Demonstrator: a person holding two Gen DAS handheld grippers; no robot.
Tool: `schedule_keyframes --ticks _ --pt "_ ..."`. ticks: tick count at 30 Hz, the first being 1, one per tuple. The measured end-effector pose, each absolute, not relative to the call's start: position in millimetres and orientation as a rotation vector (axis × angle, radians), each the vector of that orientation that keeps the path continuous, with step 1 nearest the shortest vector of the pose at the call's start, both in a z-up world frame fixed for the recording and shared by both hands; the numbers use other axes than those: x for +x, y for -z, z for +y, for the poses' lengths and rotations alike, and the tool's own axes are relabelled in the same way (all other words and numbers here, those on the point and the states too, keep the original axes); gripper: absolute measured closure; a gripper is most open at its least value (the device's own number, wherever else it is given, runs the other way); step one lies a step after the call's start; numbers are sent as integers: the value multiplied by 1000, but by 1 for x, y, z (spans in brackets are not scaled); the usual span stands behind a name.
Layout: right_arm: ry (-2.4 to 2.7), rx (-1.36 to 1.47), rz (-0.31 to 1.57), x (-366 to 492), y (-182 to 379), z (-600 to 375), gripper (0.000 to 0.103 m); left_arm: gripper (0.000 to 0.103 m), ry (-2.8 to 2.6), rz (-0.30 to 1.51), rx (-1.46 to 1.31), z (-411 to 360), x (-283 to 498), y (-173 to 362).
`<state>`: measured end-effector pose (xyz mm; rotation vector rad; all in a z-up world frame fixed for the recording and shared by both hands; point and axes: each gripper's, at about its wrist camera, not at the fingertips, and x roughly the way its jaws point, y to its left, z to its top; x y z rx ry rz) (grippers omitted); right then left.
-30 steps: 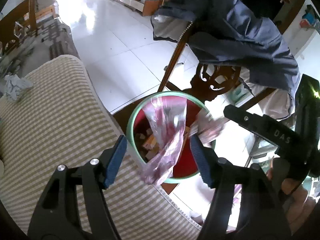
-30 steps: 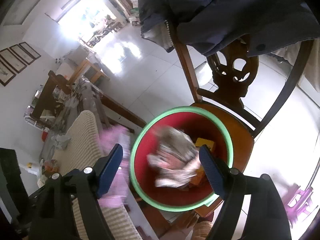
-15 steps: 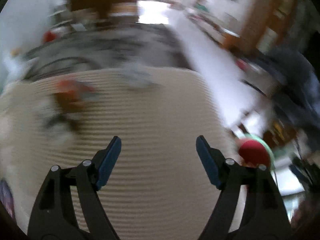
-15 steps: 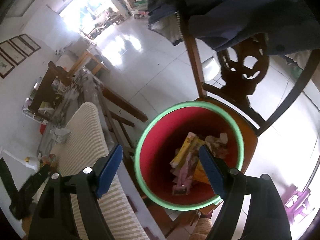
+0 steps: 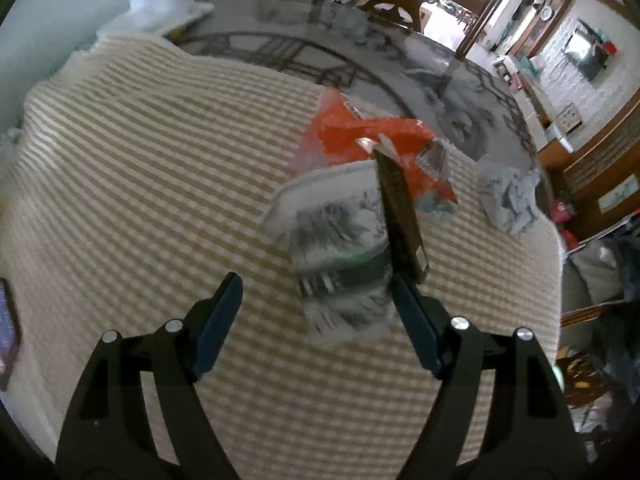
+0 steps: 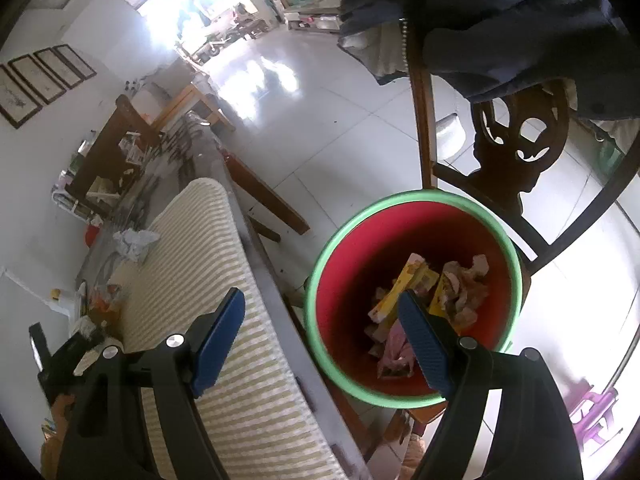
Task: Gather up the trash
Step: 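Move both open tools back over the trash on the table, then grasp the white paper cup with the left tool while the right tool grasps the dark snack box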
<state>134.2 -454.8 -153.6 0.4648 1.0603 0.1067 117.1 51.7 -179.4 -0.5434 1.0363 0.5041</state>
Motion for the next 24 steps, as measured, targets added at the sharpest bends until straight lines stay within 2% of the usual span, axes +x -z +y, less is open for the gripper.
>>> schedule_keyframes --ticks 2,3,4,5,13,18,24 --pt "-105 455 1059 130 152 -448 26 30 -479 1035 -556 54 122 182" --pt "-103 452 1058 129 151 -444 26 34 -456 1036 -561 54 123 183" --pt "-102 450 1057 126 151 -440 26 47 -420 1043 -568 54 125 183" --pt "-102 448 1056 125 150 -437 26 56 -405 1051 -565 57 125 184" --pt "-165 384 1076 119 149 -370 26 56 -281 1060 -458 62 89 164" --pt "-286 272 1109 118 150 -288 26 56 -224 1086 -366 73 38 155" --pt "-440 120 1103 129 149 -185 27 56 -184 1127 -393 96 -7 160"
